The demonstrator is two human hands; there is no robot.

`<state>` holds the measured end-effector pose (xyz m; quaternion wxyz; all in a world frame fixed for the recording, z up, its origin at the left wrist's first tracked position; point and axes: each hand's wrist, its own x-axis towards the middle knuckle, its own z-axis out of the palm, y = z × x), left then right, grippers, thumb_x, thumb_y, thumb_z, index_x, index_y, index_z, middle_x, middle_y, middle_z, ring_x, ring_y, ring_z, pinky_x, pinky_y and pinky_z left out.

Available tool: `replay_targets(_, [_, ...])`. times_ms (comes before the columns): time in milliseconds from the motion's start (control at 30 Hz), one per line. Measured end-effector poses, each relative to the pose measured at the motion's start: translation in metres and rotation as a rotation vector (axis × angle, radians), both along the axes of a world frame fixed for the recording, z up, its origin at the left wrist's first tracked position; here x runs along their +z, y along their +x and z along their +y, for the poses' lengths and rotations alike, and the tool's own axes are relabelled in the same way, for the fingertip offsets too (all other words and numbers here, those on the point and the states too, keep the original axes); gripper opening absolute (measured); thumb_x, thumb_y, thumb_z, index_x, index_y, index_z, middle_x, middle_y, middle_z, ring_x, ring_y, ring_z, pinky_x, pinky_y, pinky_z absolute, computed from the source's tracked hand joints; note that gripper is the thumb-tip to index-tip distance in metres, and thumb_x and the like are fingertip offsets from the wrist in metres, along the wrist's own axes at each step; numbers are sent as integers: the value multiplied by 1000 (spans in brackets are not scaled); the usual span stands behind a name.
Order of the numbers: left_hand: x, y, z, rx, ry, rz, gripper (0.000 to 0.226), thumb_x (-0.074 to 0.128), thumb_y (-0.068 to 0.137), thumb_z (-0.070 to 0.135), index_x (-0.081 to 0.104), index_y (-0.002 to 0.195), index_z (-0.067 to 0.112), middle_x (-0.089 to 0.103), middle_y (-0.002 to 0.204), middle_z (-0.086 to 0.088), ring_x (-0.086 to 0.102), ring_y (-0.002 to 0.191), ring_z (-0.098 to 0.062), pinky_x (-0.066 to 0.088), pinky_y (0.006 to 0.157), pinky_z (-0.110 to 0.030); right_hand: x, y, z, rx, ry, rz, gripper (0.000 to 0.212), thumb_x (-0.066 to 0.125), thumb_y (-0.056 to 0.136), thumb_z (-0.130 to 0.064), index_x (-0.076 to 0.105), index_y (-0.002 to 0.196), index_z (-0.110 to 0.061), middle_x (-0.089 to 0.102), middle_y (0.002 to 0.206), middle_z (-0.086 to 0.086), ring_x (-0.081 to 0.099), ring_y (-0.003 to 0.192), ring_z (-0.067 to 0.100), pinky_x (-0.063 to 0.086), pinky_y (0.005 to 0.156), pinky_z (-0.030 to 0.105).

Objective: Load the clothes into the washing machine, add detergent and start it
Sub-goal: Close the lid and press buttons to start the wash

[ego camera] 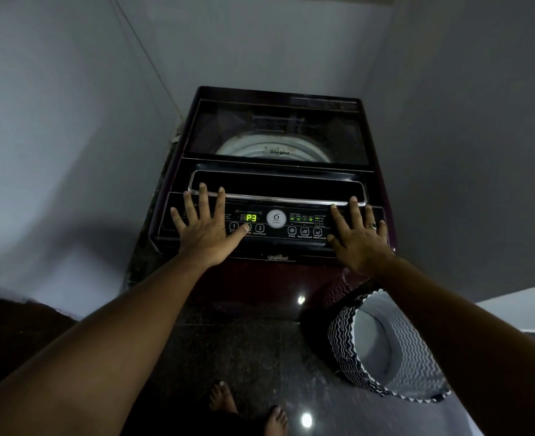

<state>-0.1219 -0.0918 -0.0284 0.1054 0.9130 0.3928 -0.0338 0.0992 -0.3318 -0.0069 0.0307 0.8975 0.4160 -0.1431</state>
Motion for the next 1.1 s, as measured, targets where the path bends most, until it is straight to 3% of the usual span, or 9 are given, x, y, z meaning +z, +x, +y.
replay_targets(433, [10,-12,10,-84,-80,28,109,35,81,89,-19,158,33,-33,163,-4,-28,151,-35,-10,119,-64,4,5,2,-6,-38,18,75,31,102,-61,-11,160,-38,-24,167,9,-13,154,43,6,121,66])
replay_targets(633, [7,-38,-3,-190,-12,107,123,31,71,97,-16,159,26,-29,165,-12,-26,151,-36,-5,121,-64,16,9,0,30,-71,44,82,45,100,-55,-7,161,-38,-22,168,10,-10,155,43,11,122,64])
replay_targets(867, [7,-54,-32,-212,36,100,126,30,69,98,-12,160,22,-21,166,-18,-19,153,-40,1,122,-63,11,-9,-19,72,-70,-30,83,43,101,-52,-11,161,-34,-15,169,16,-8,155,44,15,122,63])
replay_targets(1100, [9,-44,-65,-280,127,112,119,34,70,97,-20,156,37,-13,165,-26,-8,150,-53,7,119,-69,13,-14,-30,92,-51,2,90,48,98,-58,-11,161,-34,-15,169,15,-10,155,43,14,123,63])
